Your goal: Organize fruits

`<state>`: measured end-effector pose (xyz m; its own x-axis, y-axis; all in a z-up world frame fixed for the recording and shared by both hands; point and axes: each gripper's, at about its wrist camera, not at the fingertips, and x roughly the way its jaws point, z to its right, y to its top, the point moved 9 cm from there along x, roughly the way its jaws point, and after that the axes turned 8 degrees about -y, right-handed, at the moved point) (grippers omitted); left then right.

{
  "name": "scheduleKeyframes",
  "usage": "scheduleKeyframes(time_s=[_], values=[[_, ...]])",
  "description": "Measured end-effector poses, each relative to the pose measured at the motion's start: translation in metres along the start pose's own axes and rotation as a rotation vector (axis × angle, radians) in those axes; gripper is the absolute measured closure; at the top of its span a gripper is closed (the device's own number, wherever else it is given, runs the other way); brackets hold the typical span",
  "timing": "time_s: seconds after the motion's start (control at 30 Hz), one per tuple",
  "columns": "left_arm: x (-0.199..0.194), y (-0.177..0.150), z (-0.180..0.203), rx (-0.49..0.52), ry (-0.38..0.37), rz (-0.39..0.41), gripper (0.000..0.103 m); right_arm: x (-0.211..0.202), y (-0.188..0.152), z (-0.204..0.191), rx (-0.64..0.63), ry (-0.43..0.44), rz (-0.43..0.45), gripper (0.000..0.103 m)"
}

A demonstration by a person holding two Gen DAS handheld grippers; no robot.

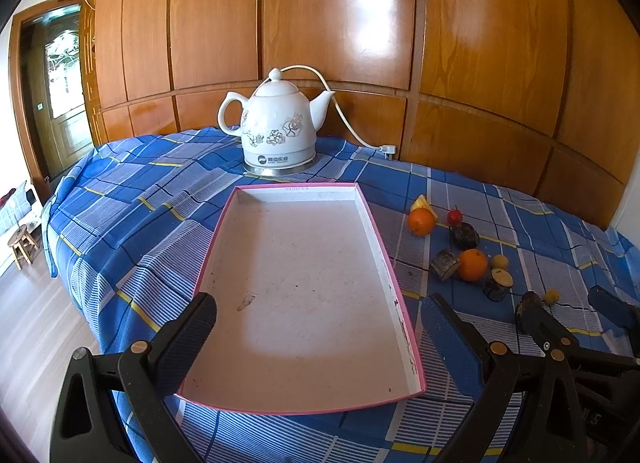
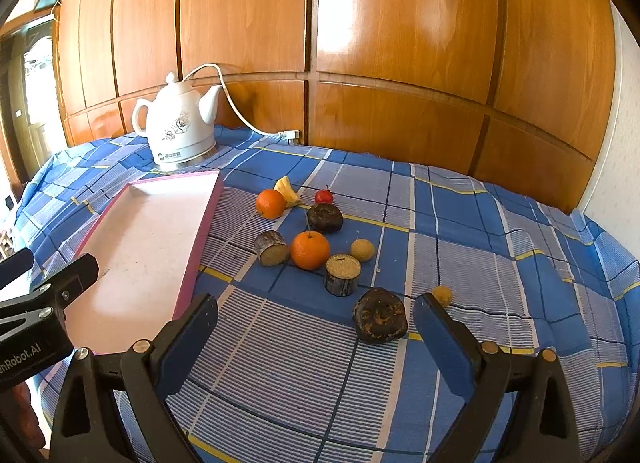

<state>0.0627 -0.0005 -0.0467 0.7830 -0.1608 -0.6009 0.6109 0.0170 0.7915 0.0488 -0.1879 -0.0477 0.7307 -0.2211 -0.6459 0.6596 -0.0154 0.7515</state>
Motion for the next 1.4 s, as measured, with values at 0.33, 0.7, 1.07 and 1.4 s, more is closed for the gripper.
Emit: scheduleKeyframes(time_s=[0.33, 0.7, 1.07, 1.4], values=[[0.004, -0.003, 0.005, 0.014, -0.007, -0.014, 0.000, 0.005, 0.001, 0.009, 0.018, -0.001, -0.011, 0.003], [0.017, -0.011, 0.024, 0.010, -0.172, -0.078, 0.000, 0.025, 0.029, 0.051, 0.034, 0.091, -0.075, 0.003], [0.045, -0.013, 0.066, 0.097, -0.294, -0.221, 0.007, 0.086, 0.025, 0.150, 0.167, 0.072, -0.256, 0.013], [0.078, -0.024, 0.161, 0.232, -0.488, -0.375, 0.036, 0.089, 0.020, 0.163, 0.304, 0.115, -0.297, 0.017]])
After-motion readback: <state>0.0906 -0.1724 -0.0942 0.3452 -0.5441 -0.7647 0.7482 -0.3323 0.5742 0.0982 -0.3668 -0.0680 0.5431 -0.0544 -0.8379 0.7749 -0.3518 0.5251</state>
